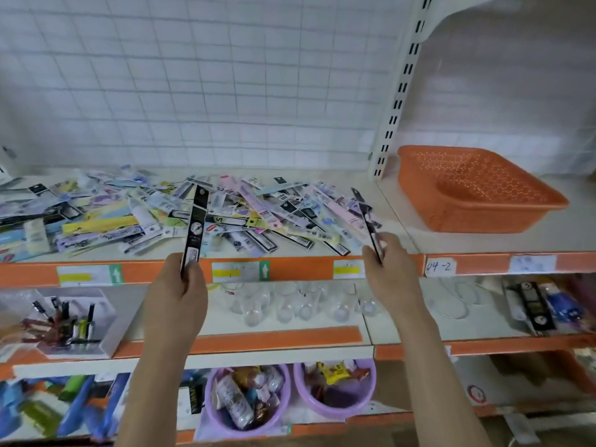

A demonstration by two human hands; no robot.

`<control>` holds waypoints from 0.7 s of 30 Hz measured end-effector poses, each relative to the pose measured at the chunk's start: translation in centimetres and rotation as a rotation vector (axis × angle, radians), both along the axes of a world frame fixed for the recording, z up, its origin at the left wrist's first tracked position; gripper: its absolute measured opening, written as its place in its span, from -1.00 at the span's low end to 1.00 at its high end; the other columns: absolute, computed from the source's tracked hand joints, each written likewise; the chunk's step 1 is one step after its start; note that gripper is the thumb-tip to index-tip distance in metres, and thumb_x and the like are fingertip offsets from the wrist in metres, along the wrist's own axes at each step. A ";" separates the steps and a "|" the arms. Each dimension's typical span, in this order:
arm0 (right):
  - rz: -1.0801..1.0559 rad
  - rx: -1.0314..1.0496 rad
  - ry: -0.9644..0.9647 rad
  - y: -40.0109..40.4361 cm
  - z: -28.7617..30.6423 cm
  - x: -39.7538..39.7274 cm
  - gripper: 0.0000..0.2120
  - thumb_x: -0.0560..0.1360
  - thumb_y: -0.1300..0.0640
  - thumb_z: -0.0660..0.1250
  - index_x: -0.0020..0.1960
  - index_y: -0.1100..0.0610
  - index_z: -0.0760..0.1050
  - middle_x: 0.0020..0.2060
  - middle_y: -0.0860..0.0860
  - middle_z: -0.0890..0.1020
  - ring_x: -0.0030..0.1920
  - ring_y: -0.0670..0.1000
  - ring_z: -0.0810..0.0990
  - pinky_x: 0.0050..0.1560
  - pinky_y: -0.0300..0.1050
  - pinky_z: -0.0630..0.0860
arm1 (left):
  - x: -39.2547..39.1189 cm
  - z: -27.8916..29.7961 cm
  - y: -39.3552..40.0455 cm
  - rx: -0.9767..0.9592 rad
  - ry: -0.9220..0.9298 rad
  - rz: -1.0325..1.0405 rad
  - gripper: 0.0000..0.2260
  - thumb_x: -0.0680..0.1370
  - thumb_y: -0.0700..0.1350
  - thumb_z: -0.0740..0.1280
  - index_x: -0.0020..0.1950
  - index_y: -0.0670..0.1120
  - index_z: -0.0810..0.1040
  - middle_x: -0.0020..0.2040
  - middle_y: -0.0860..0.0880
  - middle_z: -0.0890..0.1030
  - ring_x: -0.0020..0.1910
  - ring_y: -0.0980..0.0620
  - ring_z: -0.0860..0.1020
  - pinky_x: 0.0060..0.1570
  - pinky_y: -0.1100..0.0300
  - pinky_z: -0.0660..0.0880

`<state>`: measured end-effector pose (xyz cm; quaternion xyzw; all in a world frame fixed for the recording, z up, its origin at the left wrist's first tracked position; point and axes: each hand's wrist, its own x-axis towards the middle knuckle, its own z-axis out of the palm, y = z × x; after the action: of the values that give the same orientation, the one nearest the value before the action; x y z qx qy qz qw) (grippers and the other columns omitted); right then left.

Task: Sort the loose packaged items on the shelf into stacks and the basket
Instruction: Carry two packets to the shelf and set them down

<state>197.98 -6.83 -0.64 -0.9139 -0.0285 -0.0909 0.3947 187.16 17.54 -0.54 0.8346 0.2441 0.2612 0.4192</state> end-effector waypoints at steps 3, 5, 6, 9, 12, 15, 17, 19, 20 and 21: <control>-0.021 -0.003 -0.017 -0.3 0.4 4.1 -0.60 0.57 0.17 0.20 0.39 0.15 0.26 0.16 0.19 0.52 0.10 0.18 0.52 -0.17 -0.20 0.22 | 2.1 0.7 0.5 0.034 0.004 0.030 -0.76 0.61 -0.17 0.09 -0.19 -0.28 0.33 -0.42 -0.16 0.32 -0.44 -0.11 0.26 -0.41 0.12 0.13; -0.023 -0.031 0.001 -0.1 0.5 6.4 -0.57 0.55 0.20 0.19 0.41 0.11 0.24 0.21 0.21 0.48 0.12 0.20 0.51 -0.11 -0.14 0.28 | 3.9 1.0 1.2 0.049 0.012 0.029 -0.76 0.62 -0.16 0.10 -0.19 -0.28 0.34 -0.43 -0.16 0.32 -0.45 -0.11 0.26 -0.42 0.12 0.12; -0.028 -0.057 0.015 0.0 0.5 7.4 -0.57 0.55 0.21 0.19 0.41 0.11 0.24 0.22 0.22 0.47 0.13 0.21 0.50 -0.09 -0.11 0.31 | 4.9 1.1 1.6 0.053 0.015 0.023 -0.75 0.62 -0.15 0.10 -0.18 -0.28 0.36 -0.43 -0.16 0.33 -0.46 -0.12 0.27 -0.42 0.12 0.13; -0.068 -0.137 0.050 0.2 0.3 10.2 -0.56 0.55 0.22 0.20 0.42 0.16 0.27 0.27 0.25 0.45 0.21 0.23 0.47 0.11 -0.03 0.40 | 8.1 1.7 2.4 0.043 0.014 -0.011 -0.74 0.62 -0.14 0.11 -0.20 -0.27 0.35 -0.43 -0.16 0.34 -0.46 -0.10 0.28 -0.42 0.13 0.16; -0.096 -0.187 0.106 -0.1 0.4 12.1 -0.58 0.54 0.25 0.19 0.39 0.20 0.31 0.23 0.27 0.50 0.14 0.24 0.53 0.13 0.04 0.46 | 11.2 2.6 2.6 0.065 -0.002 -0.046 -0.71 0.62 -0.17 0.11 -0.30 -0.18 0.28 -0.45 -0.11 0.30 -0.49 -0.06 0.24 -0.45 0.15 0.14; -0.120 -0.286 0.153 -1.1 0.6 13.4 -0.60 0.55 0.26 0.20 0.38 0.21 0.35 0.22 0.25 0.52 0.16 0.19 0.54 0.17 -0.03 0.44 | 14.2 2.8 2.3 0.085 -0.008 -0.101 -0.73 0.61 -0.18 0.12 -0.29 -0.17 0.29 -0.46 -0.09 0.31 -0.49 -0.05 0.25 -0.46 0.15 0.12; -0.136 -0.342 0.150 -2.1 0.5 14.1 -0.67 0.54 0.28 0.21 0.31 0.25 0.40 0.16 0.22 0.56 0.14 0.15 0.55 0.14 -0.09 0.43 | 15.7 2.6 1.6 0.086 0.004 -0.139 -0.71 0.61 -0.18 0.12 -0.32 -0.11 0.27 -0.45 -0.09 0.31 -0.48 -0.05 0.25 -0.45 0.15 0.12; -0.153 -0.358 0.185 -2.8 0.3 14.6 -0.74 0.55 0.28 0.20 0.22 0.27 0.44 0.10 0.19 0.58 0.12 0.14 0.57 0.07 -0.15 0.42 | 16.9 2.2 0.6 0.094 0.013 -0.169 -0.76 0.61 -0.19 0.12 -0.27 -0.14 0.32 -0.46 -0.10 0.33 -0.49 -0.04 0.27 -0.47 0.16 0.14; -0.157 -0.363 0.202 -3.1 0.2 14.8 -0.76 0.56 0.28 0.18 0.20 0.28 0.45 0.10 0.18 0.58 0.13 0.14 0.57 0.06 -0.17 0.42 | 17.4 2.1 0.1 0.084 0.011 -0.182 -0.82 0.61 -0.19 0.12 -0.18 -0.18 0.39 -0.46 -0.09 0.34 -0.50 -0.03 0.30 -0.48 0.18 0.16; -0.159 -0.376 0.208 -3.4 0.2 15.1 -0.76 0.56 0.28 0.17 0.20 0.28 0.46 0.11 0.18 0.57 0.14 0.13 0.56 0.08 -0.17 0.42 | 17.9 2.0 -0.5 0.067 0.005 -0.192 -0.87 0.61 -0.19 0.12 -0.02 -0.20 0.43 -0.47 -0.08 0.36 -0.51 -0.03 0.32 -0.48 0.19 0.18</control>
<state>213.08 -10.22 -0.43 -0.9752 0.0681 -0.0202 0.2098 205.08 17.00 1.46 0.8683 0.1555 0.2256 0.4134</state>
